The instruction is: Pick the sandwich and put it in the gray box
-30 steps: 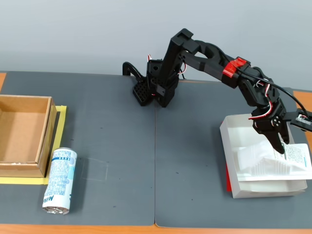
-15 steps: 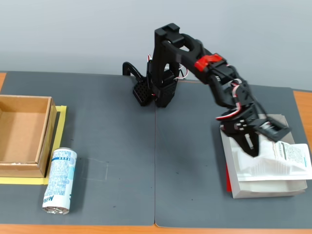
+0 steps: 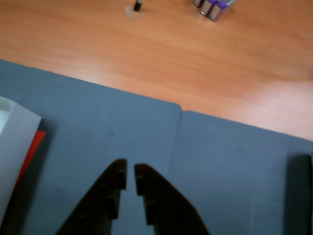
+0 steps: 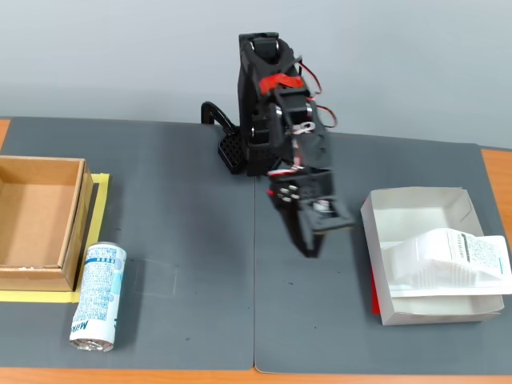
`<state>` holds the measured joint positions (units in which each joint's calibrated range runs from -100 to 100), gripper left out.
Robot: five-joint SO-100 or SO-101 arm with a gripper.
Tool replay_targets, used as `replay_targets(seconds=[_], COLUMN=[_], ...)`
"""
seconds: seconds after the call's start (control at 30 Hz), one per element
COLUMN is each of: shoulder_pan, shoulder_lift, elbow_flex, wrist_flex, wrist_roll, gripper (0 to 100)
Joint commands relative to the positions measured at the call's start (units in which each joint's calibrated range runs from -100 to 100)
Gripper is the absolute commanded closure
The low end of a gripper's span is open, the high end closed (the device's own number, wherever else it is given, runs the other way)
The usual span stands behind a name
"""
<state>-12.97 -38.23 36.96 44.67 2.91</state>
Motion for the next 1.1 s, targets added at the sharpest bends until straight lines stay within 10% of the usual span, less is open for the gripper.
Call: replay_targets(seconds=[0.0,1.07], shoulder_pan=[3.9,10.5], shoulder_lift=[-9.5,-52.1], elbow_flex=[7.8,50.9], wrist_flex=[0.0,12.5], wrist_roll=[-0.1,0.1], gripper=[98,98])
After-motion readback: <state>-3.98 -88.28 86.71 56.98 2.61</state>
